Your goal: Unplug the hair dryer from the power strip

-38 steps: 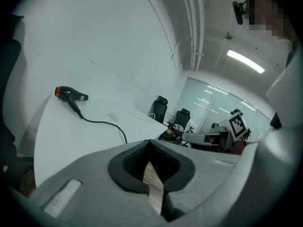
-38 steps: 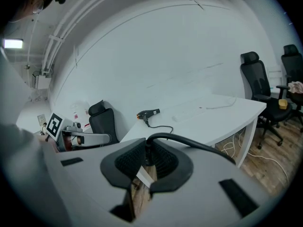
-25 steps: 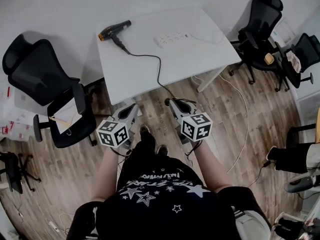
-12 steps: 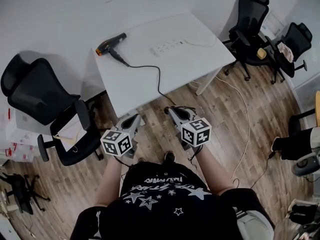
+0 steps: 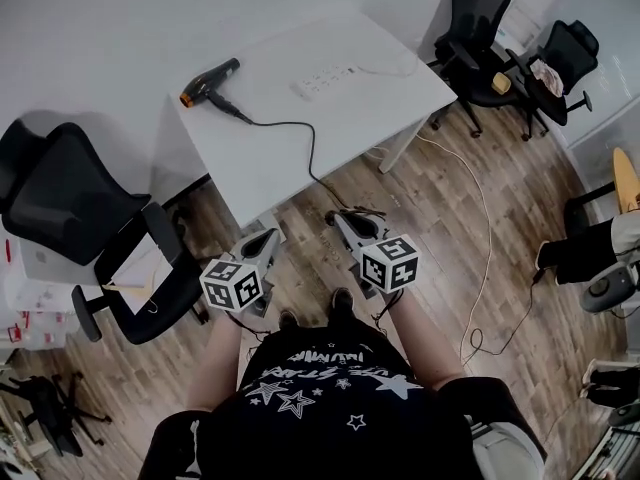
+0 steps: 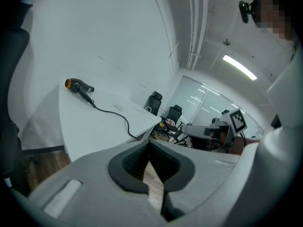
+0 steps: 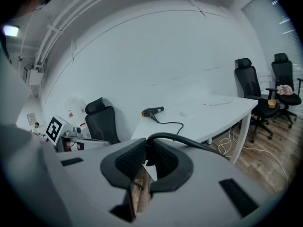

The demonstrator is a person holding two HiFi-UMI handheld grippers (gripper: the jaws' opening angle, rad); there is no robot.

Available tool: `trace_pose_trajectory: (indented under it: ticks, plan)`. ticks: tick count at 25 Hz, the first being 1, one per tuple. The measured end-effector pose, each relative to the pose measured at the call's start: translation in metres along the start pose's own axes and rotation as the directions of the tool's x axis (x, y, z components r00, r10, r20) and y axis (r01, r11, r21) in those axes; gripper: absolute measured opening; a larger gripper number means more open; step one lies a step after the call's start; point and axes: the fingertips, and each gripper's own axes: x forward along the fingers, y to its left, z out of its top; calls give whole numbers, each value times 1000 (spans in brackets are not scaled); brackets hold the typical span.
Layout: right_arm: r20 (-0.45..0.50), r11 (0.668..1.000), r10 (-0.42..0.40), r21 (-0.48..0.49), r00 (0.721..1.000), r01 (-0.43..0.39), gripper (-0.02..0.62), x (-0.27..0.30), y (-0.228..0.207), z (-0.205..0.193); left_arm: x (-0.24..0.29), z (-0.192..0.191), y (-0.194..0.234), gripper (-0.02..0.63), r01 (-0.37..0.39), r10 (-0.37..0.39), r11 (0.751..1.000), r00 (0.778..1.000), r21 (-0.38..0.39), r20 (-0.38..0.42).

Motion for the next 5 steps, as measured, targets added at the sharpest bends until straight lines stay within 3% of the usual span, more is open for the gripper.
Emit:
trace_pose_trajectory:
  ticks: [5]
  plan:
    - [3, 1000, -29, 4, 1000, 29, 50, -2, 20, -9, -21, -3, 3, 7, 31, -31, 999, 999, 6, 4]
